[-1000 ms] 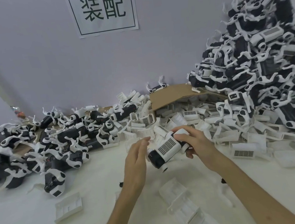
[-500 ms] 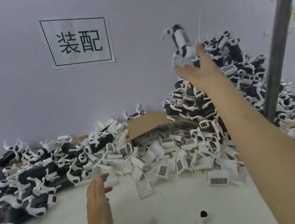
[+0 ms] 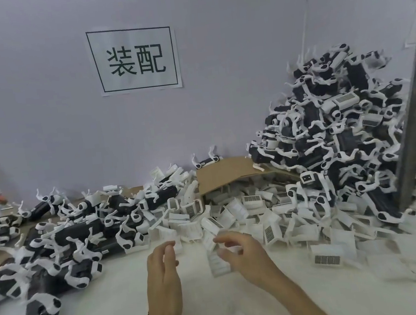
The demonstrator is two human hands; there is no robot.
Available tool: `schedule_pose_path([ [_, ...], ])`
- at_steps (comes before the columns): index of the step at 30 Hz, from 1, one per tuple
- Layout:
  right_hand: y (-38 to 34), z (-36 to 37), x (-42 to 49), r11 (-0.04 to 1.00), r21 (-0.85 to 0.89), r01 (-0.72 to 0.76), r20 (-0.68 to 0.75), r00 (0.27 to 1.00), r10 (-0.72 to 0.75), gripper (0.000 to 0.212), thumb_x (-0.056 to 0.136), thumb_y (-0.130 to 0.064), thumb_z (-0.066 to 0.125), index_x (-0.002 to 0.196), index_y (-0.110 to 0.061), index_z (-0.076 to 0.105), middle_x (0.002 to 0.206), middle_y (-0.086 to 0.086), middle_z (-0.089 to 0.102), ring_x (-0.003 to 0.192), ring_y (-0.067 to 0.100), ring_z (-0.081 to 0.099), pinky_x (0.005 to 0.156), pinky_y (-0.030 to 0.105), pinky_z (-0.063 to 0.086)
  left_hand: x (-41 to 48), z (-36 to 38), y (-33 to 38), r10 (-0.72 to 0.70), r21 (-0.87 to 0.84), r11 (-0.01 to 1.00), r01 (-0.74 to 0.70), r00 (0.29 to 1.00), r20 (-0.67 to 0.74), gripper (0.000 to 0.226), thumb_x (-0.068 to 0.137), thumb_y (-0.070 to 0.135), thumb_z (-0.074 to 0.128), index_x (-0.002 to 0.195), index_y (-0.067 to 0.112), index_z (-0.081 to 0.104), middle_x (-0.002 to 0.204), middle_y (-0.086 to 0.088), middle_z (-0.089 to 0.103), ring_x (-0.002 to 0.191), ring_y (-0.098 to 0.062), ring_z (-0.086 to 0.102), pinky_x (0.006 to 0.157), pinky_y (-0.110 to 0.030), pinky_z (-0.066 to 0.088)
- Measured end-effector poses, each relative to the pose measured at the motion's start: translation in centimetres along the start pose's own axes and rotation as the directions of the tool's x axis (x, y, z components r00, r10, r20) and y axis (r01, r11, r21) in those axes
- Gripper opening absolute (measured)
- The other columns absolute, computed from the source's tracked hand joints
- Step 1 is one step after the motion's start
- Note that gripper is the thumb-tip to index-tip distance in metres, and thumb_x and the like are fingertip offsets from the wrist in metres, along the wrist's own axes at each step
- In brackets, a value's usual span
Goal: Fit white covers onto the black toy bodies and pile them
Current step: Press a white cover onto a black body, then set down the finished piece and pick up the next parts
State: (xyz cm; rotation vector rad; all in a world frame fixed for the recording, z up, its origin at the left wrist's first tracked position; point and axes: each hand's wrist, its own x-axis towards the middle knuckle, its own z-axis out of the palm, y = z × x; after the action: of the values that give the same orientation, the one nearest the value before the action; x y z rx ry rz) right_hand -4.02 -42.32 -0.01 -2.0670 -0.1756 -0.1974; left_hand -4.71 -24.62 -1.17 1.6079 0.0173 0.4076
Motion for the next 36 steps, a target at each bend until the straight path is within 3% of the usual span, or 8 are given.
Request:
schedule_pose_path([
  [3, 1.1, 1.8, -0.3, 0.95, -0.303, 0.074, 0.129, 0.991, -0.036, 0.049, 0.089, -0.038, 0.071, 0.136, -0.032, 0.057, 0.141, -0.015, 0.05, 0.135, 0.003, 0.039, 0.115, 0.023, 0.024, -0.2, -0.1, 0.0, -0.005, 0.024, 1.0, 0.006, 1.0, -0.03, 0.02, 0.108, 0.034, 0.036, 0.117, 0.034, 0.055, 0.126, 0.007, 0.047, 0.106, -0.016, 0.06, 0.091, -0.034, 0.037],
  [6, 1.8, 2.0, -0.7, 0.877, -0.451, 0.164, 0.175, 0.98, -0.093, 0.057, 0.09, -0.039, 0.068, 0.144, -0.035, 0.048, 0.15, -0.013, 0.042, 0.144, 0.007, 0.028, 0.116, 0.024, 0.012, -0.3, -0.4, 0.1, -0.034, -0.005, 0.999, 0.033, 0.994, -0.106, 0.037, 0.107, 0.033, 0.04, 0.143, 0.025, 0.041, 0.139, 0.004, 0.037, 0.108, -0.019, 0.061, 0.098, -0.039, 0.042],
  [11, 2.0, 1.7, -0.8, 0.898, -0.411, 0.154, 0.069, 0.988, -0.137, 0.039, 0.08, -0.025, 0.076, 0.114, -0.038, 0.064, 0.112, -0.021, 0.062, 0.119, 0.005, 0.05, 0.106, 0.032, 0.033, 0.9, -2.0, 0.5, -0.265, -0.289, 0.935, 0.206, 0.947, -0.182, 0.048, 0.106, 0.029, 0.042, 0.152, 0.023, 0.028, 0.135, 0.0, 0.046, 0.09, -0.021, 0.07, 0.079, -0.033, 0.05],
  [15, 1.6, 1.5, -1.1, 0.885, -0.437, 0.16, 0.04, 0.987, -0.158, 0.036, 0.076, -0.017, 0.075, 0.085, -0.045, 0.056, 0.083, -0.023, 0.063, 0.096, 0.005, 0.053, 0.094, 0.033, 0.038, 2.0, -3.2, 0.4, -0.395, -0.476, 0.84, 0.258, 0.894, -0.212, 0.044, 0.105, 0.031, 0.045, 0.146, 0.02, 0.034, 0.125, -0.006, 0.056, 0.079, -0.023, 0.071, 0.077, -0.034, 0.053],
  [22, 1.1, 1.2, -1.3, 0.942, -0.302, 0.145, -0.094, 0.979, -0.18, 0.027, 0.081, 0.004, 0.066, 0.089, -0.022, 0.071, 0.077, -0.01, 0.065, 0.085, 0.012, 0.063, 0.089, 0.034, 0.045, 3.3, -6.6, 0.8, -0.482, -0.844, 0.499, 0.198, 0.872, -0.081, 0.062, 0.098, 0.065, 0.044, 0.131, 0.014, 0.05, 0.1, -0.009, 0.07, 0.08, -0.025, 0.068, 0.075, -0.034, 0.052],
  [26, 1.0, 1.2, -1.4, 0.943, -0.303, 0.137, -0.066, 0.984, -0.164, 0.027, 0.083, 0.003, 0.066, 0.086, -0.024, 0.07, 0.081, -0.007, 0.068, 0.087, 0.007, 0.064, 0.083, 0.027, 0.043, 3.9, -9.0, 0.7, -0.497, -0.922, 0.363, 0.133, 0.865, -0.071, 0.073, 0.092, 0.078, 0.037, 0.123, 0.015, 0.055, 0.104, -0.001, 0.068, 0.08, -0.019, 0.062, 0.072, -0.03, 0.048],
  [31, 1.4, 1.3, -1.4, 0.961, -0.251, 0.117, -0.051, 0.99, -0.134, 0.03, 0.084, 0.002, 0.066, 0.082, -0.028, 0.069, 0.078, -0.01, 0.067, 0.088, -0.009, 0.057, 0.071, 0.003, 0.036, 4.2, -10.4, 0.4, -0.573, -0.974, 0.215, 0.064, 0.816, -0.073, 0.069, 0.087, 0.082, 0.041, 0.098, 0.015, 0.053, 0.092, 0.001, 0.064, 0.067, -0.016, 0.057, 0.062, -0.026, 0.045],
  [36, 1.6, 1.4, -1.3, 0.964, -0.234, 0.126, -0.05, 0.989, -0.141, 0.036, 0.084, 0.001, 0.068, 0.079, -0.034, 0.066, 0.076, -0.01, 0.068, 0.087, -0.01, 0.057, 0.07, 0.001, 0.036, 4.6, -12.1, 0.3, -0.568, -0.992, 0.117, -0.043, 0.816, -0.102, 0.074, 0.083, 0.086, 0.038, 0.088, 0.014, 0.054, 0.078, 0.001, 0.064, 0.051, -0.016, 0.057, 0.057, -0.023, 0.043],
])
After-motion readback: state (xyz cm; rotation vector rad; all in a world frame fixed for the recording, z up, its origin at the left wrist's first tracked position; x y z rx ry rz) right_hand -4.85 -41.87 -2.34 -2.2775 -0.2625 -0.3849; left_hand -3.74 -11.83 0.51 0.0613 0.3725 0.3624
